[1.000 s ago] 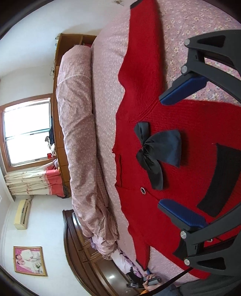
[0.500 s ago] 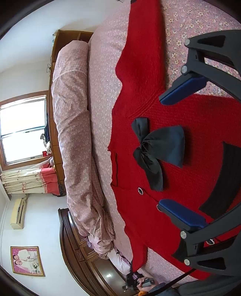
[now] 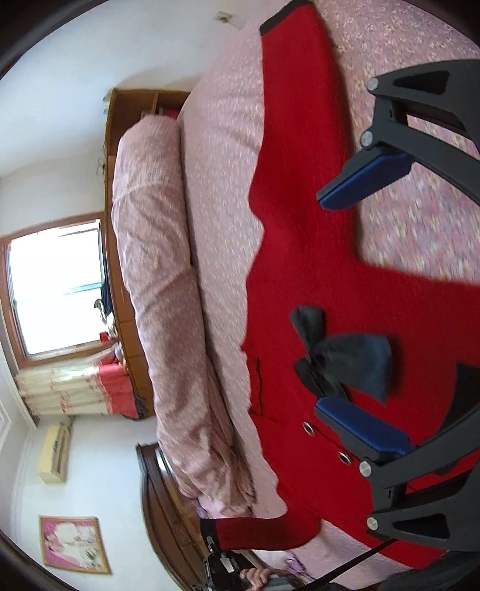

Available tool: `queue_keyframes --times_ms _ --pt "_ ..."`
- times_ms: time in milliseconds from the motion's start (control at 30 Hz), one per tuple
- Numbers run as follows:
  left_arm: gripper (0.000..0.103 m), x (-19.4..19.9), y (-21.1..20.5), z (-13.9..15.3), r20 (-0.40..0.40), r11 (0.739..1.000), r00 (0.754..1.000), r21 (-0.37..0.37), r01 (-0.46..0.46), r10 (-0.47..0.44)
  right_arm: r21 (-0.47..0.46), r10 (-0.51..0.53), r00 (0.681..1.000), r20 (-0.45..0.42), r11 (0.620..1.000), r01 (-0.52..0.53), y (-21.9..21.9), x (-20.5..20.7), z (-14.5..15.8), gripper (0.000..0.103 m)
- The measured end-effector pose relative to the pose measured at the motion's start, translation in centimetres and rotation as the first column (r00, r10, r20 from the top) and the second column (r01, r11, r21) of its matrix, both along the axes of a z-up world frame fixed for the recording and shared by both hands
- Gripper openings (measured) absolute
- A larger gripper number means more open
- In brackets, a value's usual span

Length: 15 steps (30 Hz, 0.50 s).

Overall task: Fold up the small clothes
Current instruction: 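Carry the held sleeve across the cardigan body with the left tool, release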

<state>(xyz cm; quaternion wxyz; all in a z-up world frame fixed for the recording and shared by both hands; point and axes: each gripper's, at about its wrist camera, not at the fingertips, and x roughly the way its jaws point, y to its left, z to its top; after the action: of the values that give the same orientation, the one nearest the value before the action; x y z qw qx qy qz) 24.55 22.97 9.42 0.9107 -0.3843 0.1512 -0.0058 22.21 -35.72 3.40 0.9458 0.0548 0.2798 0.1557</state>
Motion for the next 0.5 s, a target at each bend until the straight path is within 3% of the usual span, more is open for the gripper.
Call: queue_keyframes --times_ms 167,300,500 --pt "0.003 3.6 -10.2 0.5 -0.017 0.979 0.989 0.139 0.149 -0.149 0.034 -0.086 0.995 -0.048 0.996 0.088 -3.3 1.1 -1.2 0.103" --pt "0.003 5.2 -17.1 -1.2 -0.058 0.953 0.970 0.182 0.242 -0.235 0.059 -0.109 0.992 -0.070 0.992 0.113 -5.2 1.1 -1.7 0.103" --pt "0.003 5.2 -24.4 -4.2 -0.092 0.925 0.949 0.210 0.316 -0.303 0.050 -0.118 0.990 -0.077 0.991 0.122 -6.1 0.5 -1.8 0.103"
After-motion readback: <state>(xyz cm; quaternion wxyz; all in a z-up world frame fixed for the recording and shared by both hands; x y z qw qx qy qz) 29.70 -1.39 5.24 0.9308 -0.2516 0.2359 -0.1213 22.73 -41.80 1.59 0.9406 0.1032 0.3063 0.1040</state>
